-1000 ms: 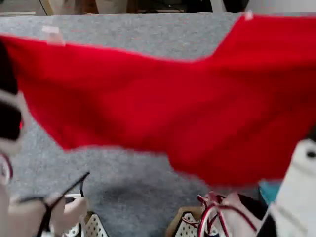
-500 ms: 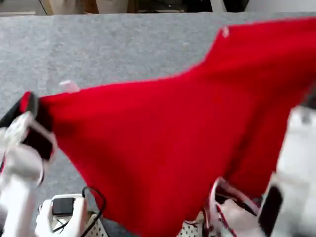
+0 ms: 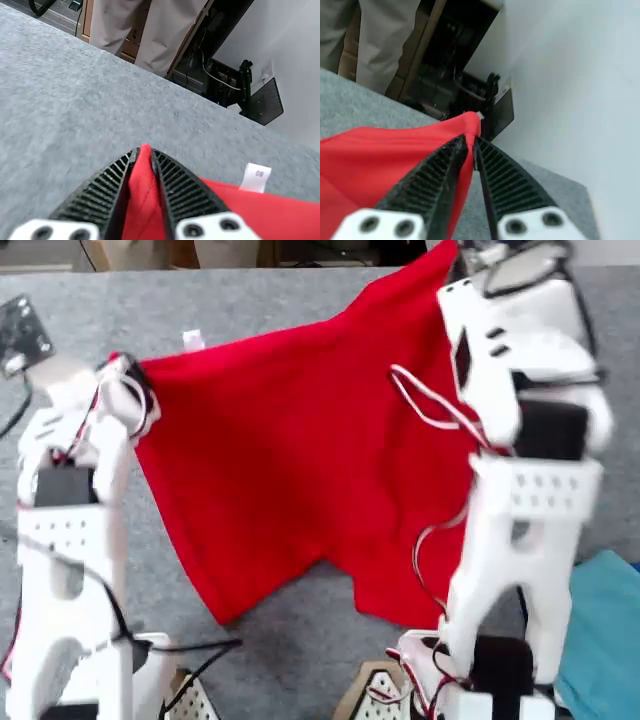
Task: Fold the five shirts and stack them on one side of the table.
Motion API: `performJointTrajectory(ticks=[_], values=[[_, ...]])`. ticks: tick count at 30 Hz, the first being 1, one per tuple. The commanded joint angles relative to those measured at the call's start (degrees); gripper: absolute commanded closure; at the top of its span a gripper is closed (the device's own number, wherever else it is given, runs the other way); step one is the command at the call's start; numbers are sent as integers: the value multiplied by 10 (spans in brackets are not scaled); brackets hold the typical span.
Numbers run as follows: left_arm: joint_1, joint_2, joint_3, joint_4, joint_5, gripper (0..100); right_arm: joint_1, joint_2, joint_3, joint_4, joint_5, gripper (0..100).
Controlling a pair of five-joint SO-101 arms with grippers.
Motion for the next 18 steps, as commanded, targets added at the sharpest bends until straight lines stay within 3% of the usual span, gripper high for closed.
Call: performJointTrajectory(ticks=[1,5,11,18], values=[[-7,134,-99,-69,1,982,-7,51,5,-71,-1,994],[-8,267,-251,-39,1,982,3,145,-79,-76,-31,994],[-9,430,-486,24,16,982,16,343,-315,-62,-75,994],[-10,572,-706,175,18,982,13,509,-596,119,-94,994]])
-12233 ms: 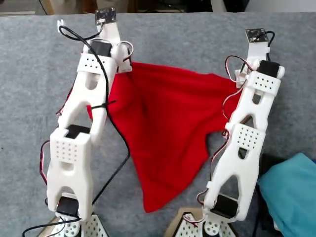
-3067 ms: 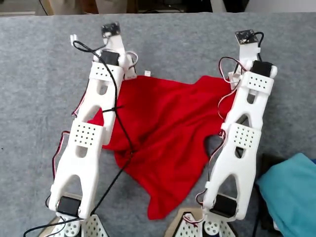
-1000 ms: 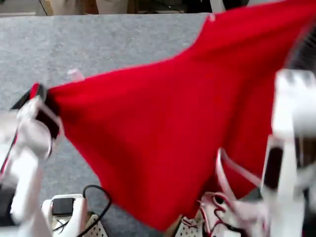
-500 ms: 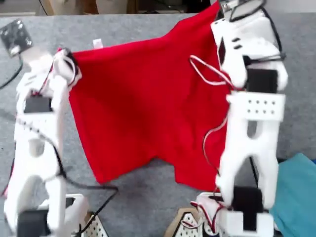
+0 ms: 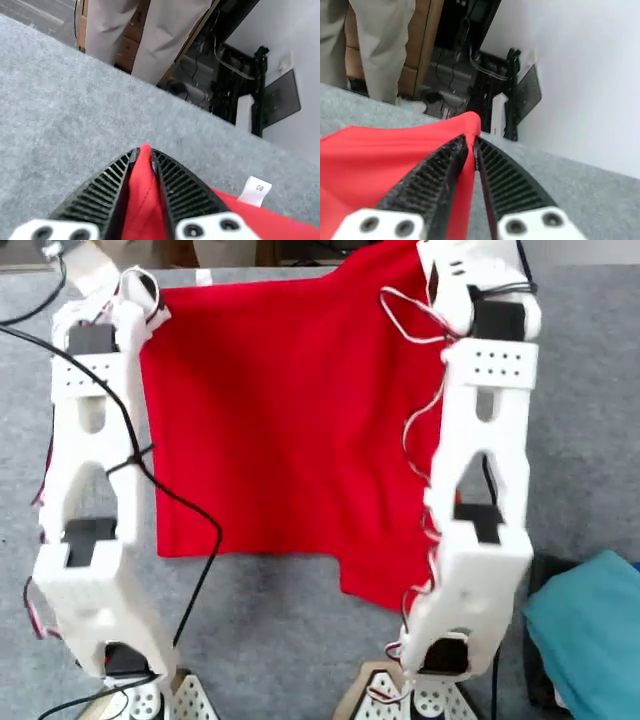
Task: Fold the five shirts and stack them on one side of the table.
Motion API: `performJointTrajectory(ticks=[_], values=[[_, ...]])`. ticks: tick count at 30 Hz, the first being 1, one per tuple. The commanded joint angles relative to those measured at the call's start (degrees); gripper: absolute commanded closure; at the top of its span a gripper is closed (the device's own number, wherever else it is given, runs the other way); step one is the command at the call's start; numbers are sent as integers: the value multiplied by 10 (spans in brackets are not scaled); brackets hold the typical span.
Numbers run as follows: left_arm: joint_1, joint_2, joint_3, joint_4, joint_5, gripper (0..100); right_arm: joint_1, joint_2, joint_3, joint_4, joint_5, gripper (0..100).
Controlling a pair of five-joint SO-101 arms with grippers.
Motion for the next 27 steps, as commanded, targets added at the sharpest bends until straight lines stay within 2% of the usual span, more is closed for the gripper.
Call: performJointTrajectory(ticks=[1,8,11,15,19,27], values=[[-7,30,-132,85,4,982,8,46,-175,107,-8,994],[2,59,-257,286,-39,982,-17,79,-360,418,38,993],[9,59,-276,363,-40,982,-25,78,-401,501,34,993],[32,56,-279,444,-68,982,-20,54,-383,505,17,993],[58,55,-279,520,-79,982,-18,-29,-283,505,-26,993],[17,60,-264,535,-88,982,-13,-229,39,498,-35,994]])
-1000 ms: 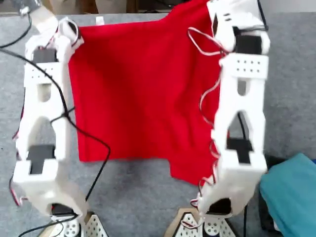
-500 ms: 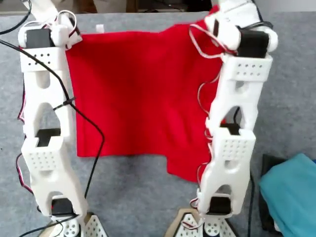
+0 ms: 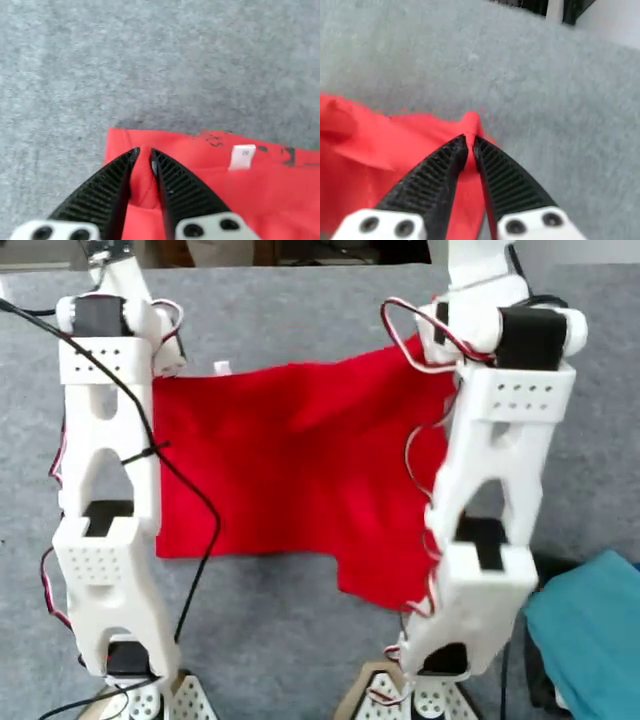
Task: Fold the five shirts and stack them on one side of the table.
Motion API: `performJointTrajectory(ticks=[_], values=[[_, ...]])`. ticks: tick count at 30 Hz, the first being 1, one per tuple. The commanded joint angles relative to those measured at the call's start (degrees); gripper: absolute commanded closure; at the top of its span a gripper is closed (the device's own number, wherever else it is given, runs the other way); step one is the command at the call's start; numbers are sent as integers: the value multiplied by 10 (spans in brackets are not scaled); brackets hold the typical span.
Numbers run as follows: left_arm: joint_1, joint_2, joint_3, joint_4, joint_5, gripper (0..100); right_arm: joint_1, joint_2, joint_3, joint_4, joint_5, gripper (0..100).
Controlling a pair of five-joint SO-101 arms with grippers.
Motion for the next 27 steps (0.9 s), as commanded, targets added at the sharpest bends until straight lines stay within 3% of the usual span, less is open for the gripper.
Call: performJointTrajectory(ticks=[1,8,13,18,27], values=[[-14,-8,2,10,-25,982,10,-109,139,-5,4,994],[20,-29,251,-62,-63,982,35,-267,472,-137,30,994],[31,-133,495,-202,-87,982,36,-400,755,-270,39,994],[34,-252,703,-336,-99,982,63,-481,924,-331,39,994],[30,-266,790,-373,-102,982,136,-575,1083,-320,124,994]])
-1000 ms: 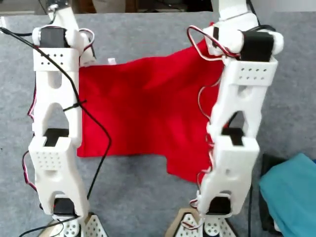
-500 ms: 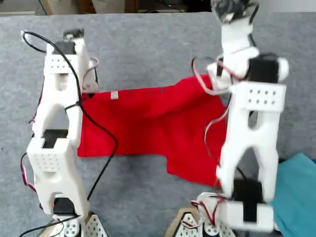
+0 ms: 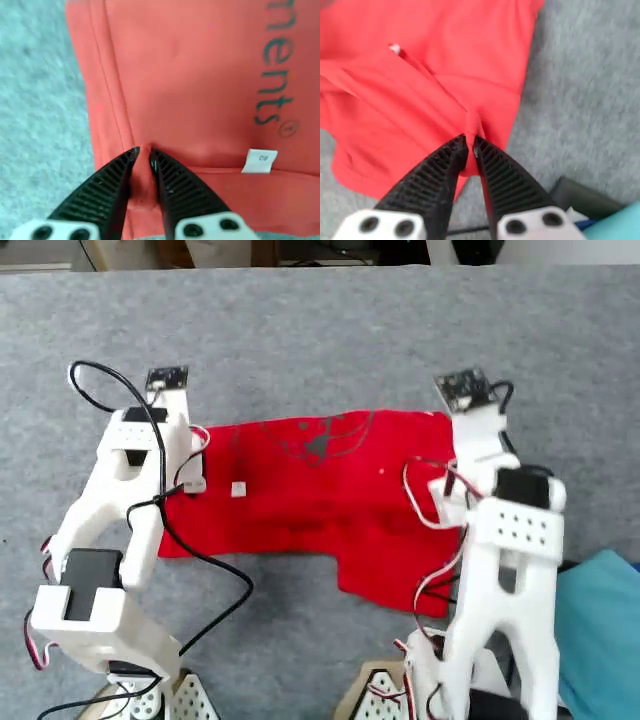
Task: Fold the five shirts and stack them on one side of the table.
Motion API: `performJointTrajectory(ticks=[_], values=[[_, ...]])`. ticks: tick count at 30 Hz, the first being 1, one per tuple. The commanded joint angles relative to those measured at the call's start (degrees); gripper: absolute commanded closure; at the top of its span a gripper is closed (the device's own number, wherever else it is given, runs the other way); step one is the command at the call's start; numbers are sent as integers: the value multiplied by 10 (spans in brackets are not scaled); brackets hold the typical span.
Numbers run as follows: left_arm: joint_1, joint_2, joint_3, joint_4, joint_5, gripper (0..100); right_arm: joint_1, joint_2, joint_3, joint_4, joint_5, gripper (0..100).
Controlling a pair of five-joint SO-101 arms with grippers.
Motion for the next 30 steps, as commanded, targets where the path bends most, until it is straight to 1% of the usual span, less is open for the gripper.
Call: performJointTrajectory(ticks=[1,7,14,16,17,19,21,23,28,30], values=[[-1,-31,3,-8,-4,982,11,-65,46,11,25,994],[-4,-30,21,-7,-9,982,15,-124,131,6,51,994],[-27,-31,47,-5,-33,982,15,-136,175,-18,56,990],[-25,-32,47,3,-50,981,16,-135,181,-31,61,963],[-23,-36,44,16,-66,967,16,-135,178,-32,61,926],[-24,-36,35,43,-88,893,27,-135,161,-30,62,853],[-33,-37,16,69,-84,809,36,-135,132,-29,64,836],[-53,-37,-18,105,-81,760,40,-135,98,-20,64,836],[-84,-36,-165,225,-84,752,35,-131,-3,19,64,836],[-93,-33,-225,234,-79,753,20,-105,-32,18,64,836]])
